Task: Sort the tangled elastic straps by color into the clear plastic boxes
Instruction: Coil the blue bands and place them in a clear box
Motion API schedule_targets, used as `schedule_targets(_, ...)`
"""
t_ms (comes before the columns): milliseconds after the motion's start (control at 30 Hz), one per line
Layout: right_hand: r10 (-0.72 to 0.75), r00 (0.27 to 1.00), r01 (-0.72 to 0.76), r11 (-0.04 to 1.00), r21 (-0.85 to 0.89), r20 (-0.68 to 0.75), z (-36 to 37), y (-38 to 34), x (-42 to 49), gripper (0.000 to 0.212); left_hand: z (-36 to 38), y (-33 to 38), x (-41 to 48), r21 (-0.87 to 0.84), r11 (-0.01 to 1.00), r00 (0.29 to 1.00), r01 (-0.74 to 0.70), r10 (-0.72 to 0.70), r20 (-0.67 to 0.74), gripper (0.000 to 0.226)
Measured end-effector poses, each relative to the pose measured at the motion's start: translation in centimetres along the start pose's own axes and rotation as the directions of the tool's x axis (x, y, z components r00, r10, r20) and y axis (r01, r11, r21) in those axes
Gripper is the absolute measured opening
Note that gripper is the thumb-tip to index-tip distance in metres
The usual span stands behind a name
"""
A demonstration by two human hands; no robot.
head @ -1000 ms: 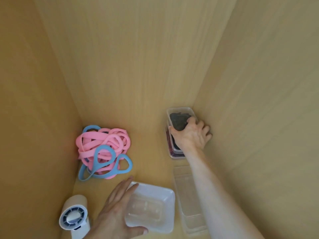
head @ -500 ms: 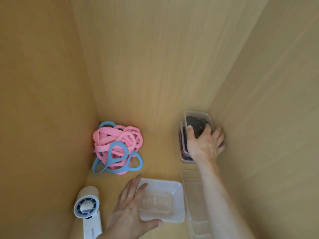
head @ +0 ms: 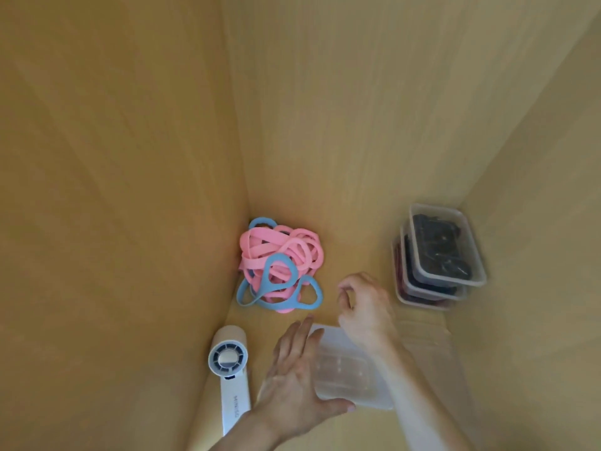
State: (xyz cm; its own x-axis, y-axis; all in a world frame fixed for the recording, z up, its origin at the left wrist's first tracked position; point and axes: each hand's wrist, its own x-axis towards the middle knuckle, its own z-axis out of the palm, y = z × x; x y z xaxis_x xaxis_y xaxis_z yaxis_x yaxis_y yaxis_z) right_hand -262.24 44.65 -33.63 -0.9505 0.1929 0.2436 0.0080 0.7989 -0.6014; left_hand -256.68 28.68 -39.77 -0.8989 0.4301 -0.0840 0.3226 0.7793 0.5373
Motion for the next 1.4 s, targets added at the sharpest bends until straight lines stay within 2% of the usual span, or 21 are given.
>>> schedule_targets(133, 0.072, 0.99, -0.07, 0.997, -0.02, 0.12, 1.7, 0.2, -0.7, 0.013, -0.8, 0.0, -0.2, -0.074, 0.997, 0.999, 0.019, -0.017, 0.028, 0.126)
schedule_targets(233, 0.073, 0.983, -0.065, 0.997, -0.049, 0.17, 2.4, 0.6, -1.2, 0.012, -1.8, -0.2, -0.4, -0.184, 0.982, 0.999, 0.039, -0.042, -0.013, 0.1)
schedule_targets(300, 0.073, 0.982, -0.065, 0.996, -0.053, 0.175, 2.6, 0.9, -1.5, 0.013, -2.7, -0.7, 0.2, -0.243, 0.969, 0.989, 0.05, -0.082, -0.123, 0.072)
schedule_targets(367, 0.07, 0.982, -0.065, 0.997, -0.036, 0.173, 2.5, 1.2, -1.5, 0.014, -3.7, -1.3, 1.6, -0.277, 0.958, 0.945, 0.08, -0.161, -0.285, 0.052)
schedule_targets(434, 0.072, 0.98, -0.069, 0.997, -0.022, 0.183, 2.3, 1.4, -1.4, 0.015, -4.6, -1.8, 3.6, -0.298, 0.943, 0.886, 0.147, -0.26, -0.385, 0.045)
schedule_targets(467, 0.075, 0.978, -0.073, 0.997, -0.017, 0.193, 2.3, 1.4, -1.3, 0.014, -5.0, -1.9, 4.6, -0.288, 0.937, 0.872, 0.196, -0.301, -0.386, 0.047)
schedule_targets(534, 0.083, 0.973, -0.084, 0.996, -0.004, 0.216, 2.1, 1.4, -1.2, 0.014, -5.5, -2.1, 6.6, -0.195, 0.942, 0.87, 0.274, -0.329, -0.367, 0.048)
schedule_targets(634, 0.094, 0.967, -0.101, 0.995, 0.016, 0.239, 1.7, 1.6, -1.3, 0.016, -5.5, -2.3, 9.1, 0.047, 0.955, 0.891, 0.294, -0.256, -0.374, 0.037)
schedule_targets(734, 0.113, 0.954, -0.127, 0.991, 0.031, 0.279, 1.5, 2.1, -1.3, 0.017, -5.3, -2.6, 10.7, 0.269, 0.911, 0.926, 0.313, -0.229, -0.299, 0.041)
schedule_targets(867, 0.17, 0.919, -0.192, 0.981, 0.026, 0.355, 1.6, 2.6, -0.1, 0.014, -5.7, -3.5, 11.7, 0.378, 0.881, 0.948, 0.283, -0.197, -0.251, 0.042)
schedule_targets(934, 0.192, 0.897, -0.202, 0.979, -0.019, 0.397, 2.0, 2.6, 1.3, 0.011, -6.4, -3.6, 11.7, 0.314, 0.908, 0.944, 0.277, -0.195, -0.266, 0.036)
schedule_targets(1067, 0.23, 0.858, -0.214, 0.973, -0.087, 0.459, 3.4, 2.0, 4.3, 0.002, -8.2, -3.2, 10.4, 0.042, 0.956, 0.899, 0.292, -0.259, -0.353, 0.022)
schedule_targets(1134, 0.246, 0.829, -0.228, 0.969, -0.098, 0.503, 4.1, 1.5, 5.5, 0.005, -8.9, -3.2, 9.5, -0.086, 0.949, 0.862, 0.303, -0.311, -0.401, 0.02)
schedule_targets(1234, 0.264, 0.79, -0.244, 0.963, -0.112, 0.554, 5.4, 0.7, 6.6, 0.028, -9.8, -3.0, 8.1, -0.262, 0.919, 0.821, 0.295, -0.384, -0.422, 0.011)
schedule_targets(1301, 0.289, 0.769, -0.236, 0.957, -0.166, 0.57, 6.6, 0.7, 6.7, 0.03, -10.2, -2.6, 7.1, -0.314, 0.903, 0.812, 0.292, -0.408, -0.417, 0.006)
schedule_targets(1401, 0.327, 0.787, -0.243, 0.944, -0.224, 0.524, 7.9, 1.0, 6.5, 0.037, -10.9, -2.7, 6.2, -0.355, 0.882, 0.807, 0.31, -0.442, -0.393, 0.01)
